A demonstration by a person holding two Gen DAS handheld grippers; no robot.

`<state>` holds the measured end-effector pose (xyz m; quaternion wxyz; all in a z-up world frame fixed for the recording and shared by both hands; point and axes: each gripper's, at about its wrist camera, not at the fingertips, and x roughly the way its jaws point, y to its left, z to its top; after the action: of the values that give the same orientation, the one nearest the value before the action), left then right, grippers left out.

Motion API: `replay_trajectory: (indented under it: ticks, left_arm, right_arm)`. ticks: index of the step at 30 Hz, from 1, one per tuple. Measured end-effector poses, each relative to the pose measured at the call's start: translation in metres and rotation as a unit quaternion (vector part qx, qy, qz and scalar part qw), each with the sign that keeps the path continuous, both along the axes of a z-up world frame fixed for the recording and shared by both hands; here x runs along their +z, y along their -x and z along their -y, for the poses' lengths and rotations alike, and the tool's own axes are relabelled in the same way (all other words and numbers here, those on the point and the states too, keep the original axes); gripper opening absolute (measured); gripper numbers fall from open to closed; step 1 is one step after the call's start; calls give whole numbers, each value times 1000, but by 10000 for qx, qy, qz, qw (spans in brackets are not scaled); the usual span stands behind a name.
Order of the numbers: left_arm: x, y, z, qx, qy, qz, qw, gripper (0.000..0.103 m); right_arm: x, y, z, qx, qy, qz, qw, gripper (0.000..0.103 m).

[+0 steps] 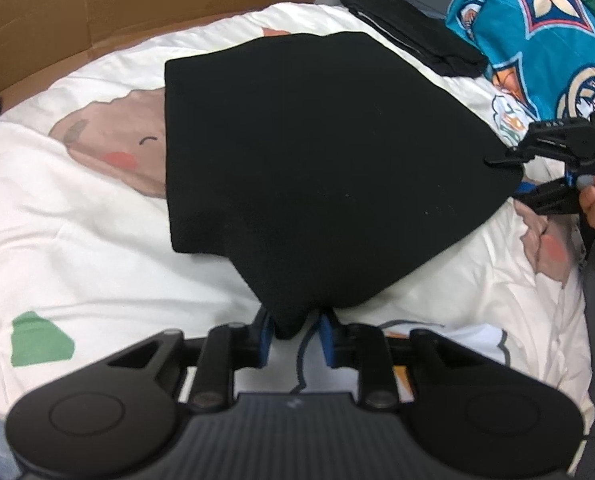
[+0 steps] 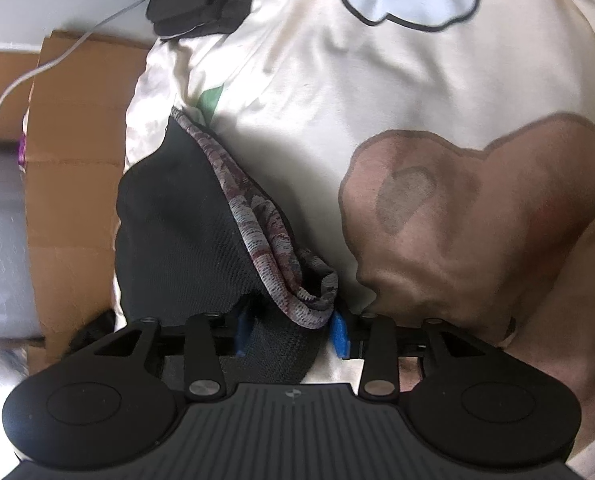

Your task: Fold clothes

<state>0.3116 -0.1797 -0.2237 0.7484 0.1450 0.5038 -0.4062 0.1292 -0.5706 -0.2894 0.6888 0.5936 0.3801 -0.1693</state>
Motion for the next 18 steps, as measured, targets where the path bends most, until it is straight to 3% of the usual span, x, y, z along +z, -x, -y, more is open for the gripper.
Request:
replay_trajectory:
  ticks: [1, 3, 18]
  left_arm:
    - [0, 0, 0, -5, 9, -12, 10000, 9]
    - [1, 1, -2, -48, 104, -120, 9999, 8]
    - [7, 43, 19, -508, 191, -279, 9981, 6]
  right_arm:
    - [1, 0, 0, 32, 29, 10, 10000, 24]
    - [3, -1, 1, 64, 60, 56, 9999, 17]
    - [16, -6, 24, -94, 516, 170, 9985, 13]
